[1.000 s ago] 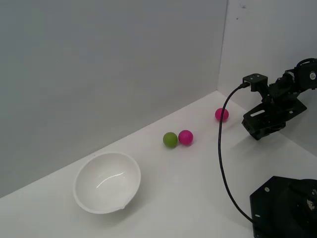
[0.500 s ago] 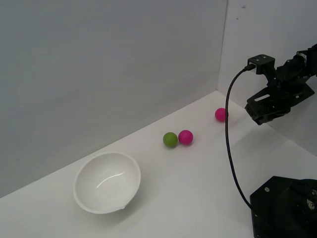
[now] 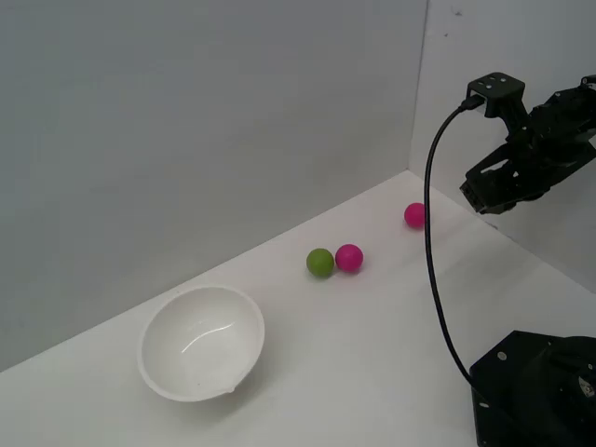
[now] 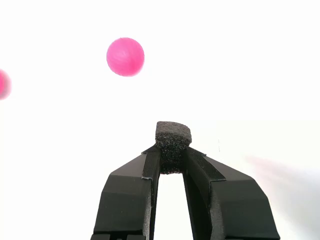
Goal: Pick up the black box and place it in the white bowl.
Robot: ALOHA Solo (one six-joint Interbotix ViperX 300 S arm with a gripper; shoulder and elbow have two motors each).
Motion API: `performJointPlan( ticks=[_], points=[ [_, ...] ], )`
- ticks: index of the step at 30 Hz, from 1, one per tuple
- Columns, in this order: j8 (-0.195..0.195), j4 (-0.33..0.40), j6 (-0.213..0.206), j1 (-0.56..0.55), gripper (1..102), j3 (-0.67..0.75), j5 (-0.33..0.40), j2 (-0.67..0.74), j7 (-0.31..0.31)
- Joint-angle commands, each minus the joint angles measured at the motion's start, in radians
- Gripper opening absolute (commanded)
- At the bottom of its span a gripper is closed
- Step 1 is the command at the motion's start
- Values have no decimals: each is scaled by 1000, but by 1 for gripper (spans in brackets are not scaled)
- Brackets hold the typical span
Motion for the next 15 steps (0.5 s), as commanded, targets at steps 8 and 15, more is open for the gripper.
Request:
performJointPlan(
  ticks=[8, 15],
  points=[
    [6, -58, -20, -72, 3, 109, -61, 103, -2],
    [-3, -58, -66, -173, 3, 184, -60, 179, -15]
  ],
)
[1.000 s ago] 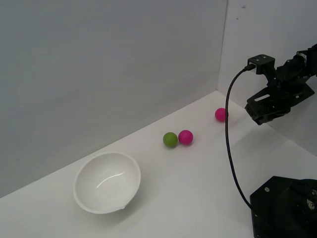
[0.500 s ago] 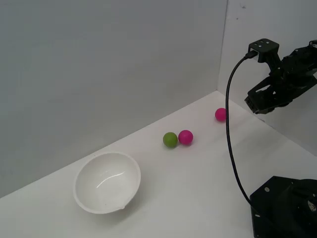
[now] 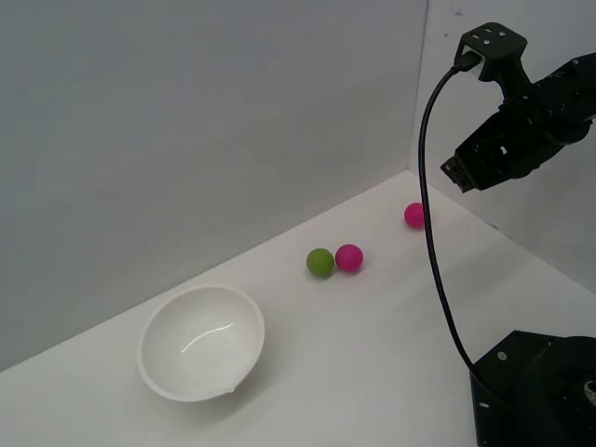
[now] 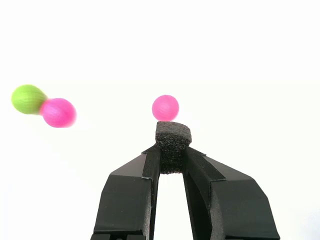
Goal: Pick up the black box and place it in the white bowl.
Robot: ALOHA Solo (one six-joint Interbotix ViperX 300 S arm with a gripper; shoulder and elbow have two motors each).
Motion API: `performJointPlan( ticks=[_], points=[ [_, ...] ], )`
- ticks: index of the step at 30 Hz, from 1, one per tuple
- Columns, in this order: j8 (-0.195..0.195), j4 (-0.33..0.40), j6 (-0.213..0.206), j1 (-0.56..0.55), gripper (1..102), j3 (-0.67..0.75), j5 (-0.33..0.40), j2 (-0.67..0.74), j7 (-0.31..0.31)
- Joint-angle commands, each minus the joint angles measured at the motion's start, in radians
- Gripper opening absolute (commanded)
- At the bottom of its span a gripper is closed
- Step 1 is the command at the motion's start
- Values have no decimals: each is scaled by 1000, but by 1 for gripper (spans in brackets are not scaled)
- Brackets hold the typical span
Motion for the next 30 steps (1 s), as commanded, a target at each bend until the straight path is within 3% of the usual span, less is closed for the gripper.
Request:
performJointPlan(
  ticks=[1, 12, 23, 30],
  points=[
    [11, -18, -26, -14, 3, 29, -20, 23, -5],
    [-20, -18, -118, -166, 3, 52, -20, 48, -26],
    [-173, -23, -120, -396, 3, -11, -26, -14, -130],
    [-229, -44, -120, -528, 3, -83, -46, -87, -195]
  ],
)
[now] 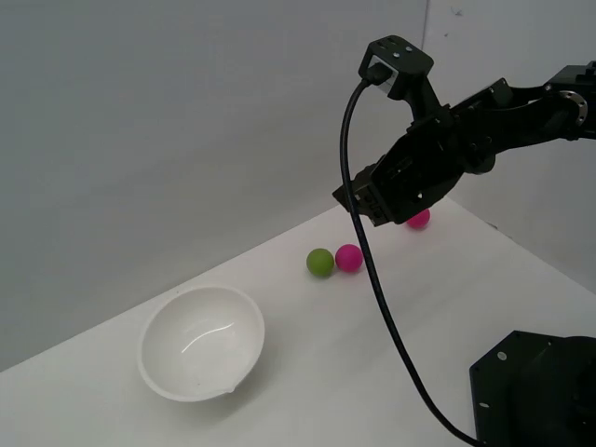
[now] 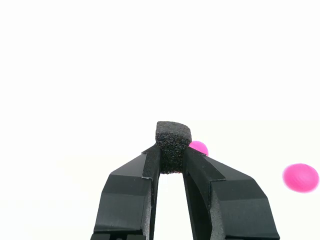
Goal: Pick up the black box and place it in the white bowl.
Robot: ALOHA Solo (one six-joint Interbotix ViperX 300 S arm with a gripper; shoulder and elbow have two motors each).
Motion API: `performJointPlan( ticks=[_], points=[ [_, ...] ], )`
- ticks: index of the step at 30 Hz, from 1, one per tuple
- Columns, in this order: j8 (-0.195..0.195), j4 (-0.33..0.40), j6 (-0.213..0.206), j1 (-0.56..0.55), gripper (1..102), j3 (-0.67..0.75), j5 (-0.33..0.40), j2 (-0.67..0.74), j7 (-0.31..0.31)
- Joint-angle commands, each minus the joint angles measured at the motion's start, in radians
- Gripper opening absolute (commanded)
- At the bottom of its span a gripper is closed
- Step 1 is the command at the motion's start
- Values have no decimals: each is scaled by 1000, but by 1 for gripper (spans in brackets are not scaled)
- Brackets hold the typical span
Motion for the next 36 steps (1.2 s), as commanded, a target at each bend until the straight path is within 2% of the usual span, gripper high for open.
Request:
performJointPlan(
  ticks=[1, 16, 25, 36],
  points=[
    [-26, -37, -20, -48, 3, -15, -40, -14, -23],
    [-86, -143, -21, -279, 3, -201, -147, -201, -107],
    [-89, -192, -21, -370, 3, -302, -198, -302, -155],
    [-92, -193, -48, -451, 3, -423, -201, -425, -245]
  ],
)
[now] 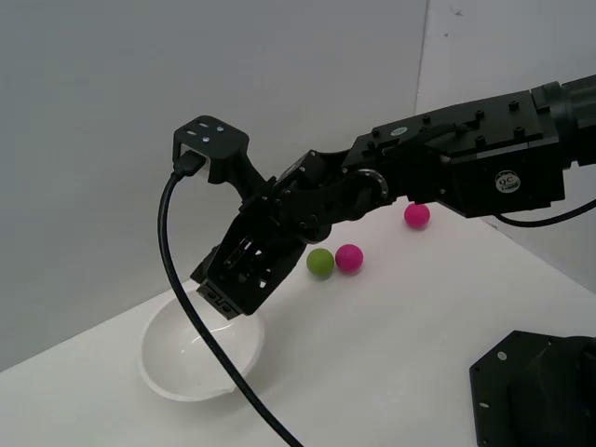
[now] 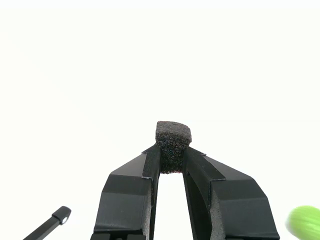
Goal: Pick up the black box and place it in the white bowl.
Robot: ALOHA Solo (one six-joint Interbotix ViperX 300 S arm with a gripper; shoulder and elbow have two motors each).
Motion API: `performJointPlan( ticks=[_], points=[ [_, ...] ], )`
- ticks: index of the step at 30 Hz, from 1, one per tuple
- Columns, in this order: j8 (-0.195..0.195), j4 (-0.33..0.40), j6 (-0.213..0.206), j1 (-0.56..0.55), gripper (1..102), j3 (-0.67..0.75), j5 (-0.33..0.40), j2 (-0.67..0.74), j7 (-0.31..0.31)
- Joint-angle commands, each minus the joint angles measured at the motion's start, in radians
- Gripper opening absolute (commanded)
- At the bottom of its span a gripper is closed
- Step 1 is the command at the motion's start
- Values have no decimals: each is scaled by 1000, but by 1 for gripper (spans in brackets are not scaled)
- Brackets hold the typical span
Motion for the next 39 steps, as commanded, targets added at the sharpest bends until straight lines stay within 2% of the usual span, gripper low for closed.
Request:
performJointPlan(
  ticks=[1, 10, 13, 14, 19, 22, 23, 36, 38, 39],
  points=[
    [-23, -14, -18, -28, 3, -2, -20, -11, -18],
    [-23, -15, -20, -40, 3, -12, -20, -23, -44],
    [-23, -15, -23, -40, 6, -18, -18, -31, -46],
    [-23, -14, -26, -40, 12, -21, -18, -34, -48],
    [-23, -14, -57, -40, 57, -46, -18, -55, -55],
    [-23, -12, -74, -40, 95, -60, -18, -69, -55],
    [-23, -15, -75, -41, 101, -66, -18, -77, -55],
    [-17, -14, -74, -37, 99, -48, -18, -60, -57],
    [-15, -14, -69, -37, 96, -40, -18, -51, -57],
    [-15, -14, -67, -35, 91, -35, -18, -48, -58]
  ],
)
